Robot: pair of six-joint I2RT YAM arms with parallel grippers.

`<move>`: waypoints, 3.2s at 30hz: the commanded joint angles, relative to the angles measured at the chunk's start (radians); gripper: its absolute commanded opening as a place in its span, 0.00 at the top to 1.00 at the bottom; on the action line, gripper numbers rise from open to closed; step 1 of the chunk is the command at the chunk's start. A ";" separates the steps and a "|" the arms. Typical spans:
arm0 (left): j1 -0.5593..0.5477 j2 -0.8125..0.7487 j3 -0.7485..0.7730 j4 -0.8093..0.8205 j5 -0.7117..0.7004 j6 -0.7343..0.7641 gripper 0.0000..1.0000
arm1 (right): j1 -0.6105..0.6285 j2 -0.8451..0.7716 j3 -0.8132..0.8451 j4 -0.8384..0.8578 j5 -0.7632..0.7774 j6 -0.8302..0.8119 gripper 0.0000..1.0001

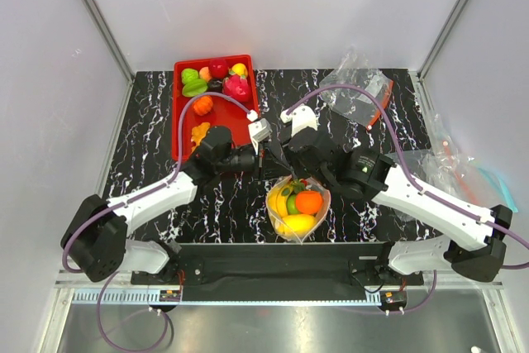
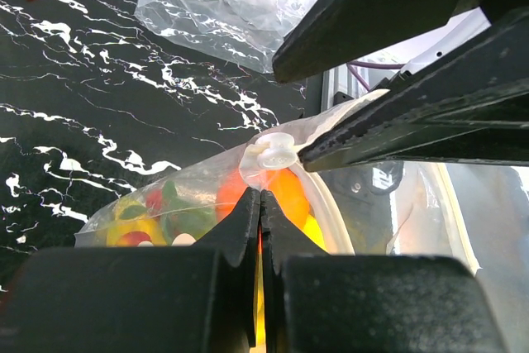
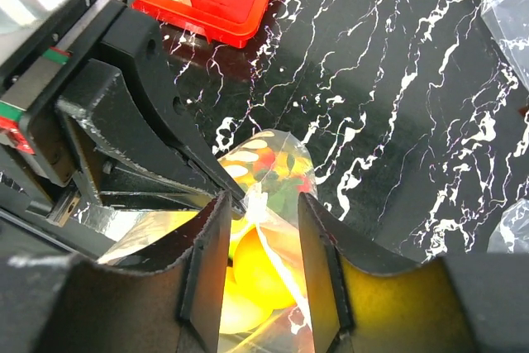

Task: Place the food in the zip-top bag and seal the zipper
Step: Zip the zipper food storage bag at the center of the board.

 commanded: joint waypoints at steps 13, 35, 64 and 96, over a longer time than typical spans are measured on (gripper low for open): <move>-0.002 -0.057 0.023 0.023 -0.021 0.023 1.00 | 0.002 0.011 -0.041 0.062 -0.062 0.045 0.88; 0.010 -0.228 0.011 0.060 -0.001 -0.066 0.33 | 0.001 -0.225 -0.078 0.217 -0.293 -0.132 1.00; -0.015 -0.206 0.050 0.117 0.105 -0.089 1.00 | 0.001 -0.265 -0.143 0.254 -0.414 -0.146 1.00; 0.143 -0.097 -0.035 0.102 -0.055 -0.277 1.00 | 0.001 -0.181 -0.234 0.062 -0.324 -0.129 1.00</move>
